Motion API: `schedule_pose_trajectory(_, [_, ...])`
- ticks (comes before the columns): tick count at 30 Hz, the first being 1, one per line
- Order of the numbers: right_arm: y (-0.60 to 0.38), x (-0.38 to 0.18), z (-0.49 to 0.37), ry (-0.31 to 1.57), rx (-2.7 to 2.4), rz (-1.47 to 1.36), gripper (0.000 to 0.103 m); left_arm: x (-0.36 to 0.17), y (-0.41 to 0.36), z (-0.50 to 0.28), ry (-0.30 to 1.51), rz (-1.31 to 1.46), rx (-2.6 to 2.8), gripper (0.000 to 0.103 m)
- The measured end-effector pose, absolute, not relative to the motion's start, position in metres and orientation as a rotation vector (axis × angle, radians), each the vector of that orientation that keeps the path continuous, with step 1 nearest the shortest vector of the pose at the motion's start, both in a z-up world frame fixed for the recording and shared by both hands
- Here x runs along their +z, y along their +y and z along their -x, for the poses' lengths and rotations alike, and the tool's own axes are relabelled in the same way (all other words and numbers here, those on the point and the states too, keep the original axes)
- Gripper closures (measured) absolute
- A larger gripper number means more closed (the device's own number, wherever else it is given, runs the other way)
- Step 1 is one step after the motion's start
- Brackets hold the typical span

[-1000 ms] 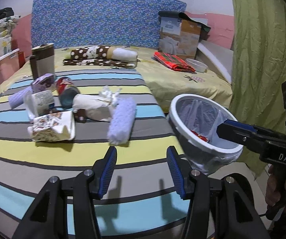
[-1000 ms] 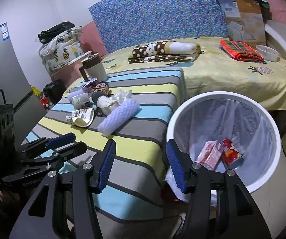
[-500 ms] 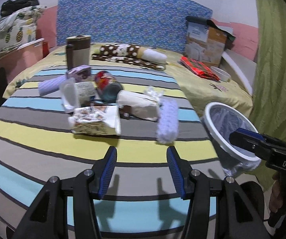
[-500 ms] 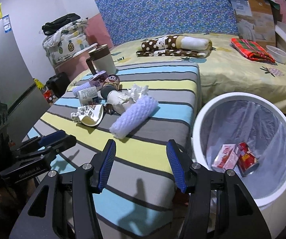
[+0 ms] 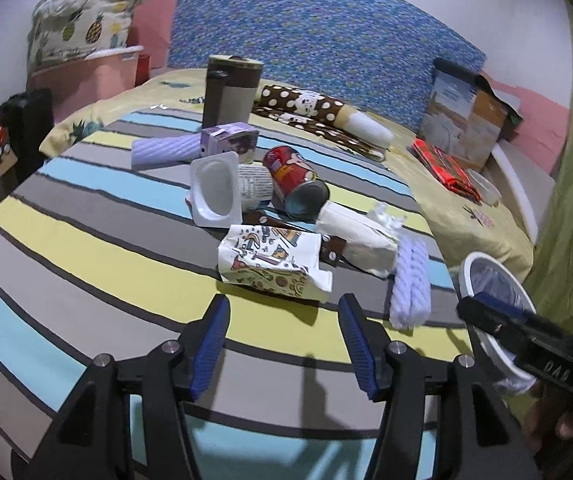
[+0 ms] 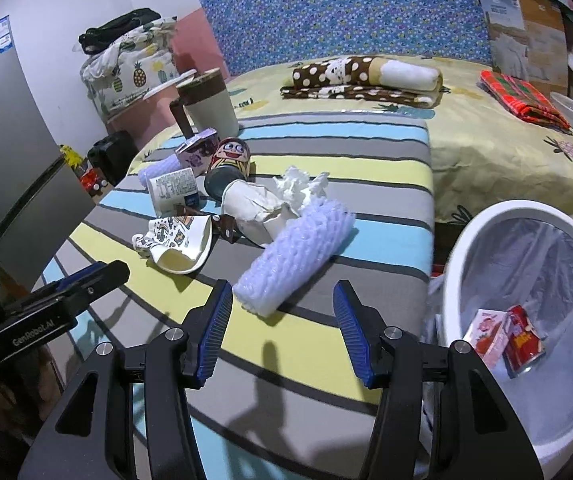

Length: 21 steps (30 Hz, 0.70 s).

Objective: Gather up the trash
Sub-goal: 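Grasp the lavender foam sleeve with the right tool while the left tool grasps the patterned wrapper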

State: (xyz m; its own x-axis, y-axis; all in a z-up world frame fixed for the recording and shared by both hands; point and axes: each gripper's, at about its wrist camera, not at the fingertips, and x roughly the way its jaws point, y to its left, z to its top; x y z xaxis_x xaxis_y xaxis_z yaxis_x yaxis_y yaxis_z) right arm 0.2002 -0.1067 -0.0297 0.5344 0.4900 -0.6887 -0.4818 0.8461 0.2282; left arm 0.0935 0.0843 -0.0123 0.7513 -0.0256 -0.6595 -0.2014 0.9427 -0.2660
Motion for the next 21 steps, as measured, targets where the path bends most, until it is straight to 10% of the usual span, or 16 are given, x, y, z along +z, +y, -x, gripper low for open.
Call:
schedule_pose_trajectory(16, [-0.097,-0.052,-0.227,0.924,0.498,-0.025,0.049,-0.029,0.096,-0.124,0.766,0.548,0.151,0.041])
schedule_pose_trajectory(21, [-0.1,-0.049,-0.223,0.905,0.508,-0.004,0.082,-0.034,0.096,-0.134,0.783,0.57,0.182,0.041])
